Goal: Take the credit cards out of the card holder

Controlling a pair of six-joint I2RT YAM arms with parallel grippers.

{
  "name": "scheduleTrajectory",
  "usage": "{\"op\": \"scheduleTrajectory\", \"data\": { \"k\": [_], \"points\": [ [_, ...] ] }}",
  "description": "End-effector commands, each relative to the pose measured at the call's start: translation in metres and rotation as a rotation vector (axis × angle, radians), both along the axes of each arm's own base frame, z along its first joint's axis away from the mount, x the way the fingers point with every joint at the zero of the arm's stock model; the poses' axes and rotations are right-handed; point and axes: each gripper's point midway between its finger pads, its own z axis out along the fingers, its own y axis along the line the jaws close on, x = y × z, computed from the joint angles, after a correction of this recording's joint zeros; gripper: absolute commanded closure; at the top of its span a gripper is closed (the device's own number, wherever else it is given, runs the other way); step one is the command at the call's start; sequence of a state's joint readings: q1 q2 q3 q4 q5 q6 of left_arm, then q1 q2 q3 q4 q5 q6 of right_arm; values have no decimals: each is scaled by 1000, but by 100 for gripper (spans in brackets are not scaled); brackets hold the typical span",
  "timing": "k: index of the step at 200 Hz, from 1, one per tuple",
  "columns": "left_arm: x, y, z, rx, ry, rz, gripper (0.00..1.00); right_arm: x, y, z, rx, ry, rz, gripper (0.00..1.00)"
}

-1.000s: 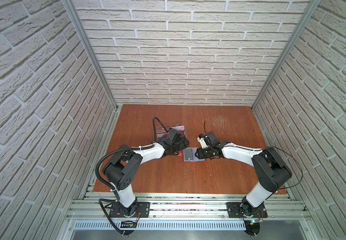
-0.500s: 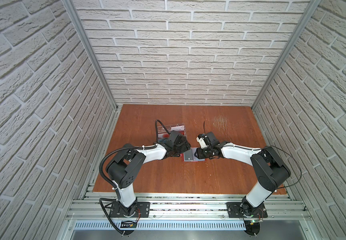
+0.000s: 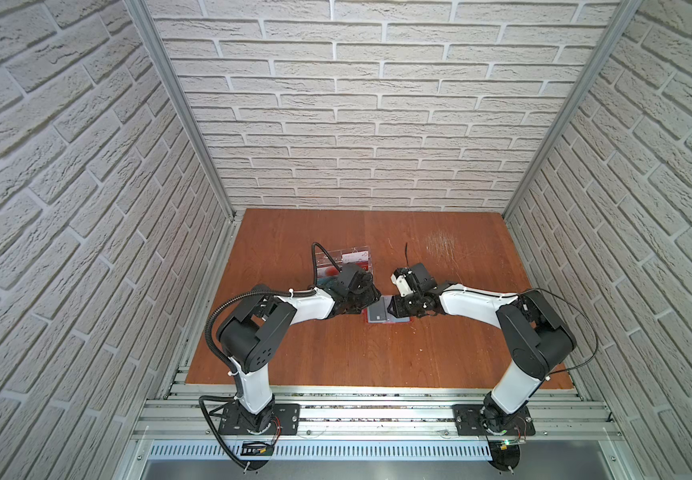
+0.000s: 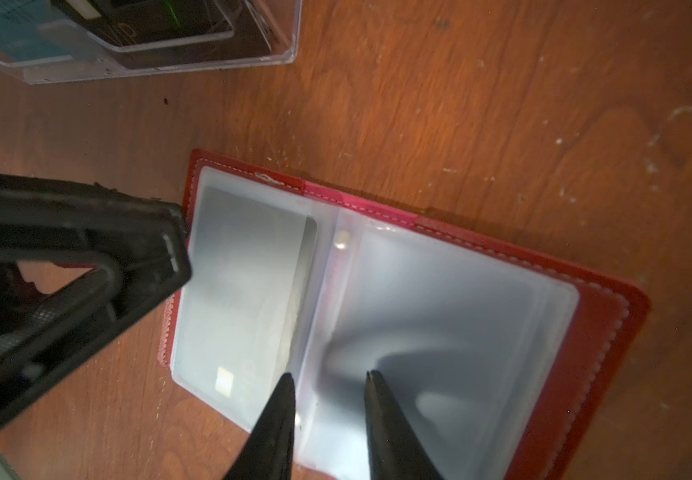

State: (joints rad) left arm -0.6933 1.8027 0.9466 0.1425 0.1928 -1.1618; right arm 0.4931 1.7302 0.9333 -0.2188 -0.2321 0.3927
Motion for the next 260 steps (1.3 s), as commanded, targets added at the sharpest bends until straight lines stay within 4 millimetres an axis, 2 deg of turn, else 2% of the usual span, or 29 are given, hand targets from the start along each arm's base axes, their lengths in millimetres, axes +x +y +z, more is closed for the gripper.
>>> {"op": "scheduleTrajectory", "data": {
  "k": [1,108,191,260],
  "points": [
    [-1,-4,-2,-17,-6,-12,39,5,7,2,20,-3,0,70],
    [-8,-12,-8,-19,14,-37,45,4,10,0,35,9,6,75],
    [-12,-20,-4,-34,12,-67,51,3,12,-1,46,14,9,77],
    [4,16,3,54,-3,16,51,3,11,2,48,8,9,78]
  ]
}}
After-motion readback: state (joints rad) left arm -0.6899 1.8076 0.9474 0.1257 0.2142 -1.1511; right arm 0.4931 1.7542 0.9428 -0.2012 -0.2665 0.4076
